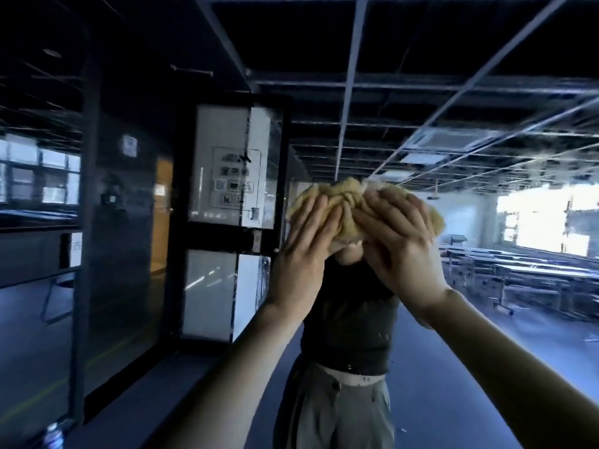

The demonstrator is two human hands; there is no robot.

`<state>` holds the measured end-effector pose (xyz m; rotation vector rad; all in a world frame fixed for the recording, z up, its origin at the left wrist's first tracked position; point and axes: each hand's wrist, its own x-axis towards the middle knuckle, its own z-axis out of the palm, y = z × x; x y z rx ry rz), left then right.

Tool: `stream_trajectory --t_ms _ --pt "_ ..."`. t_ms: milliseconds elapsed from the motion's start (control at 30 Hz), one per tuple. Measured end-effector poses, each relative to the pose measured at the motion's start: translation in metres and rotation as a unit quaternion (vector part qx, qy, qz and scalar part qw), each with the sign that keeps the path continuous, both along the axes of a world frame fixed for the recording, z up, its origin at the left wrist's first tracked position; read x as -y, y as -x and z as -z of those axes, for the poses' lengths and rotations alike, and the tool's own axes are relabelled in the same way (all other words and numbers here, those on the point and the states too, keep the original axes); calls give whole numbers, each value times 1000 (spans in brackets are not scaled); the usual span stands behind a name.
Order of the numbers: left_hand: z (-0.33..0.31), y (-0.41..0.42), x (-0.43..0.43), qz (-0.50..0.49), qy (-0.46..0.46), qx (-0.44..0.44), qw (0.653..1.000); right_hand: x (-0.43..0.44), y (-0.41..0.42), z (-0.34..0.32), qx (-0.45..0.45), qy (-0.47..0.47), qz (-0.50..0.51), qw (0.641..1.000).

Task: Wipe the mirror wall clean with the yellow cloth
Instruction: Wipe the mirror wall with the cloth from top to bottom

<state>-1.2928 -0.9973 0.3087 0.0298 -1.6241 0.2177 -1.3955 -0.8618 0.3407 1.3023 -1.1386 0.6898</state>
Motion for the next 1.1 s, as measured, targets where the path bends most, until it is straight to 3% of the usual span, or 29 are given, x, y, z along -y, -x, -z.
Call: stream_trajectory --t_ms 133,267,333,400,500,600,667,867,967,1000,1100 --pt "30 -26 -16 -16 13 67 998 -10 -10 49 23 -4 77 997" --pt "-11 -58 -22 103 -141 178 968 15 -49 34 112 -4 120 986" --pt "-25 -73 -4 123 -141 244 952 28 -53 27 75 -13 131 988" --pt "-33 -88 14 118 -82 279 950 29 -39 20 -2 -36 157 987" --pt "-36 -97 32 91 -18 211 973 5 -12 -5 -74 -29 195 978" --pt "-33 -81 33 68 8 121 990 -16 0 -34 86 98 148 980" --pt "-29 -61 20 65 5 88 994 -12 -3 -33 130 137 106 976" --pt "-6 -19 -36 105 -60 11 993 -14 5 47 -28 5 160 987" --pt "-9 -4 -56 123 -36 1 992 -37 18 24 -104 -46 188 976" --pt "-14 2 -60 116 -22 -4 993 -45 25 6 -86 -30 198 976" --pt "-31 17 -67 98 3 -16 995 -80 47 -60 94 82 186 974"
